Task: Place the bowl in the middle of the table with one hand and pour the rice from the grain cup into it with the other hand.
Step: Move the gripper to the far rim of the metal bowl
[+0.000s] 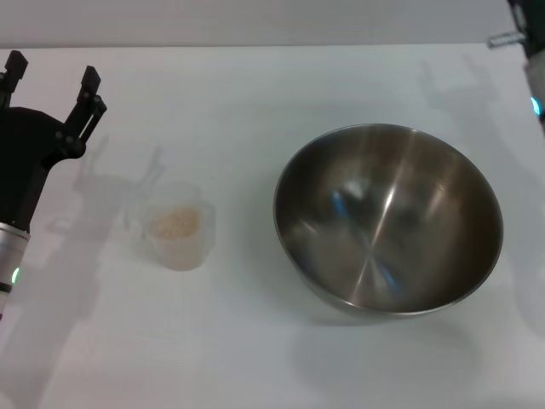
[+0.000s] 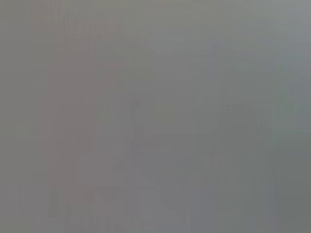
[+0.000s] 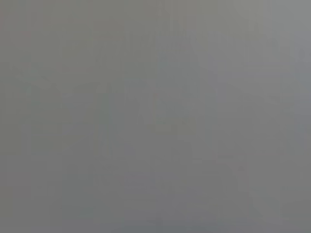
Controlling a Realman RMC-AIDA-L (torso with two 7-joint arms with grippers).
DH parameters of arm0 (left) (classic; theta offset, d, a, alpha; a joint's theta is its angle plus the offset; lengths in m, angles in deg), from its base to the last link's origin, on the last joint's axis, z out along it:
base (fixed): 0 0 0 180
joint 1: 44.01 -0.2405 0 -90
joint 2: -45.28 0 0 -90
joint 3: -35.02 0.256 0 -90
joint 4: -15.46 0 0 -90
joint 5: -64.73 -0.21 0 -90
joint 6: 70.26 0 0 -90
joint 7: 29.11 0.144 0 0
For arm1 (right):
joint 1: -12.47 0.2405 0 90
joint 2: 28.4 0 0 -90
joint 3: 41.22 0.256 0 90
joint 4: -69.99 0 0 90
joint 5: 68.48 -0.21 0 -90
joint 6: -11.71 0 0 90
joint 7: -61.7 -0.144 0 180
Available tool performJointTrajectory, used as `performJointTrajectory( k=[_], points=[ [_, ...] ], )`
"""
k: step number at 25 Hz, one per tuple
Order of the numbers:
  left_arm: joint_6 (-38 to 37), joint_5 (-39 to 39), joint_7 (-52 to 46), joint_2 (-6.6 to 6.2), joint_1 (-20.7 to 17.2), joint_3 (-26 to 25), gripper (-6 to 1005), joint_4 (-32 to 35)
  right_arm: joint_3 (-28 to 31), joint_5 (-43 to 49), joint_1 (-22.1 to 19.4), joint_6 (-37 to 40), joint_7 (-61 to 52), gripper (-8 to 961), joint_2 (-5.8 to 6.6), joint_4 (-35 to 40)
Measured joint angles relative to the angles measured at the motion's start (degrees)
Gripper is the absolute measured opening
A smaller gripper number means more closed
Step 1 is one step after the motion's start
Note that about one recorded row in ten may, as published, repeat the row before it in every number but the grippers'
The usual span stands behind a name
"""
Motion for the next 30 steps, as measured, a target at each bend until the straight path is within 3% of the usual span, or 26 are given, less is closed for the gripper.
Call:
performJointTrajectory(
  k=[1, 2, 3, 5, 6, 7, 8, 9, 11, 12, 13, 16, 17, 18, 22, 23, 27, 30],
  points=[
    [-0.07, 0.09, -0.01, -0.02, -0.03, -0.09, 864, 0.0, 0.17, 0.02, -1.02, -4.1, 0.0, 675, 0.02, 4.0],
    [-0.19, 0.12, -0.02, -0.13, -0.08, -0.14, 863, 0.0, 0.57, 0.24, -3.38, -13.7, 0.01, 674, 0.01, 12.22],
    [-0.19, 0.12, -0.02, -0.13, -0.08, -0.14, 863, 0.0, 0.57, 0.24, -3.38, -13.7, 0.01, 674, 0.01, 12.22],
    [-0.31, 0.15, -0.03, -0.17, -0.06, -0.24, 863, 0.0, 0.97, 0.38, -5.31, -22.65, 0.02, 674, -0.03, 19.31],
    [-0.31, 0.18, -0.03, -0.17, -0.02, -0.39, 863, 0.0, 1.43, 0.38, -6.19, -28.63, 0.05, 674, -0.06, 23.06],
    [-0.32, 0.22, -0.02, -0.18, 0.05, -0.58, 863, 0.01, 3.25, 0.28, -7.42, -41.71, 0.03, 674, -0.09, 30.16],
    [-0.31, 0.23, 0.03, -0.18, 0.13, -0.8, 863, 0.01, 3.25, 0.28, -7.42, -41.71, 0.03, 673, -0.09, 30.16],
    [-0.31, 0.24, 0.1, -0.18, 0.22, -1.07, 863, 0.0, 4.55, 0.2, -7.76, -48.36, -0.03, 673, -0.08, 33.76],
    [-0.27, 0.25, 0.16, -0.18, 0.33, -1.65, 863, 0.01, 7.4, 0.06, -8.11, -62.19, -0.04, 673, -0.04, 40.19],
    [-0.25, 0.25, 0.08, -0.18, 0.41, -2.12, 863, 0.01, 11.32, 0.02, -8.1, -76.61, -0.05, 673, 0.11, 46.73],
    [-0.25, 0.25, 0.08, -0.18, 0.41, -2.12, 863, 0.01, 11.32, 0.02, -8.1, -76.61, -0.05, 673, 0.11, 46.73],
    [-0.34, 0.27, -0.1, -0.18, 0.61, -3.67, 864, -0.05, 17.79, -0.01, -6.49, -96.81, -0.06, 673, 0.29, 54.2],
    [-0.4, 0.28, -0.1, -0.18, 0.65, -3.9, 864, -0.08, 23.28, -0.01, -3.75, -110.29, -0.07, 673, 0.4, 57.62],
    [-0.42, 0.27, -0.11, -0.18, 0.88, -4.39, 864, -0.1, 23.28, -0.01, -3.75, -110.29, -0.07, 673, 0.4, 57.62],
    [-0.45, 0.28, -0.12, -0.23, 1.58, -5.66, 864, -0.01, 34.69, 0.26, 4.29, -134.54, 2.39, 672, 0.79, 57.34],
    [-0.45, 0.27, -0.12, -0.24, 1.68, -5.83, 864, 0.01, 34.69, 0.26, 4.29, -134.54, 2.39, 672, 0.79, 57.34],
    [-0.46, 0.27, -0.14, -0.26, 2.46, -6.43, 864, 0.27, 42.36, 0.55, 11.16, -146.37, 10.31, 672, 1.19, 50.58],
    [-0.52, 0.27, -0.14, -0.14, 2.5, -6.94, 864, 0.02, 43.61, 1.29, 12.88, -149.26, 12.15, 671, 1.65, 48.57]
  ],
)
